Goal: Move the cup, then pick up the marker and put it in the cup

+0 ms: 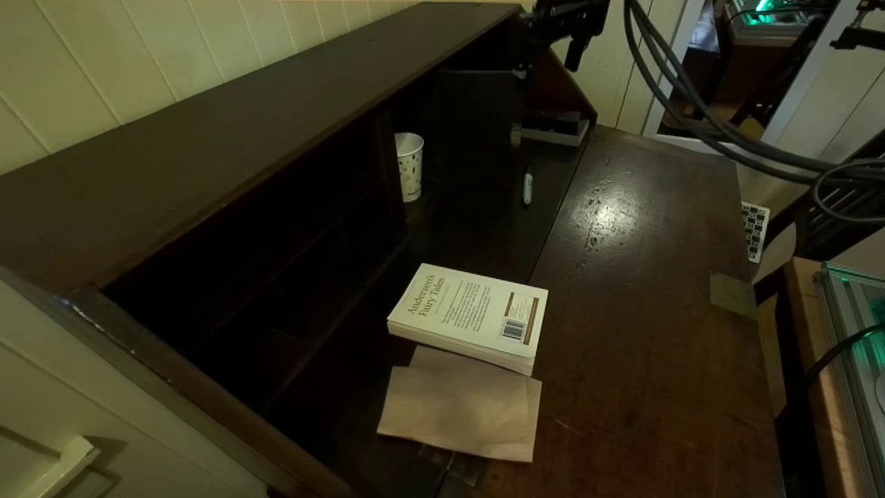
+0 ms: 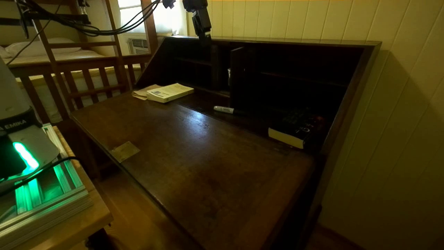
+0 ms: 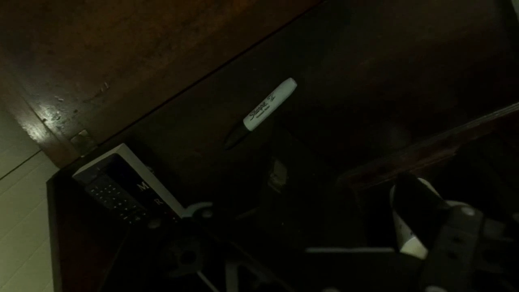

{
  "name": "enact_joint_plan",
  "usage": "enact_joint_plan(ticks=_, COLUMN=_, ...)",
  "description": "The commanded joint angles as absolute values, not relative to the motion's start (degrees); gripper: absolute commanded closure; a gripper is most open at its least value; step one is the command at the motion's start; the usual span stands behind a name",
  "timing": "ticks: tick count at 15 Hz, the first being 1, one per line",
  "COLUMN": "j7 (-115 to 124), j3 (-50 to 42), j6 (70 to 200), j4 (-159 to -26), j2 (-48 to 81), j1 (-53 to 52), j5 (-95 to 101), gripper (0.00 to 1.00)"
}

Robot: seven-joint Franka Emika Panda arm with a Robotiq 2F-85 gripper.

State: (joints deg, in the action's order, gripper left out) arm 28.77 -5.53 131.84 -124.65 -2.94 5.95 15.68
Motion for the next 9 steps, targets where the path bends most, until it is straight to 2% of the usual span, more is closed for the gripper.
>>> enact_joint_plan(ticks=1, j7=30.3, j3=-5.0, j6=137.3, j4=-125.7, j2=0.0, j1=5.8, j5=14.8, gripper=0.0)
enact_joint_plan(ticks=9, j7=29.3, j3=-6.6, j6=158.9, j4=-127.2, j2=8.3, j1=5.2, j5=13.5, gripper=0.0)
